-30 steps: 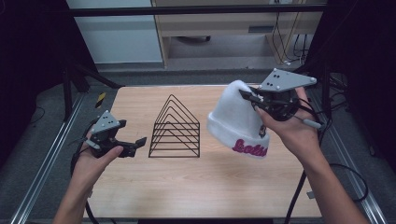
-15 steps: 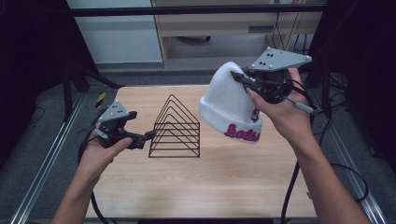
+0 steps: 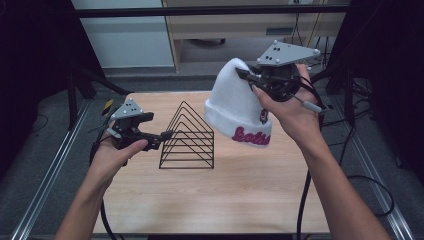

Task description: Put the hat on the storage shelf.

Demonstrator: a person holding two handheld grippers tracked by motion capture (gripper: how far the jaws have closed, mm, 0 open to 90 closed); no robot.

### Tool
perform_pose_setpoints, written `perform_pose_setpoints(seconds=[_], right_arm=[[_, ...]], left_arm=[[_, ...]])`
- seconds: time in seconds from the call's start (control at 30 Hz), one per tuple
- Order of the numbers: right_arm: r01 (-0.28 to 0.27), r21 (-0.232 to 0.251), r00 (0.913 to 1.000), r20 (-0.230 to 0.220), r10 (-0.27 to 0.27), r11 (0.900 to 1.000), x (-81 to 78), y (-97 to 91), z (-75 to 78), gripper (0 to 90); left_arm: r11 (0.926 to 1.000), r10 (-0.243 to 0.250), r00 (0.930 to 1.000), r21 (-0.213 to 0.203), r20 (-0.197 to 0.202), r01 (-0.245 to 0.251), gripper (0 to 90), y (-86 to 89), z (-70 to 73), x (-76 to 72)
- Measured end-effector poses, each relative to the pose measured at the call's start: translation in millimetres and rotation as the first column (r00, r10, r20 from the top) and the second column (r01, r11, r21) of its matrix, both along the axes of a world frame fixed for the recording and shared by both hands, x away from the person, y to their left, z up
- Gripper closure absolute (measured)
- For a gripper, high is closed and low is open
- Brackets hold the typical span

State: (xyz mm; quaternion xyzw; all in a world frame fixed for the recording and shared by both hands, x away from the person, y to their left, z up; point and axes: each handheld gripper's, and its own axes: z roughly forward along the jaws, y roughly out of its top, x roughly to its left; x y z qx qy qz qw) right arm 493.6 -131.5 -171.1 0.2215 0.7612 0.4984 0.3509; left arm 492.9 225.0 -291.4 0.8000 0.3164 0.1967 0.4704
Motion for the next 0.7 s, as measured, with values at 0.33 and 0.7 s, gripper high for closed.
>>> perform_pose_setpoints(seconds=[0.33, 0.7], right_arm=[[-0.030, 0.019, 0.9994, 0.017, 0.030, 0.9994, 9.9, 21.4, 12.0, 83.4], [-0.091, 0.035, 0.9958, 0.016, 0.090, 0.9953, 22.0, 51.5, 15.2, 83.4]], left_arm=[[0.9998, -0.009, 0.9999, -0.016, -0.006, 0.009, 13.0, -10.5, 2.8, 16.2], [0.9992, -0.038, 0.9990, -0.009, -0.022, 0.038, 18.6, -21.6, -1.3, 40.8]])
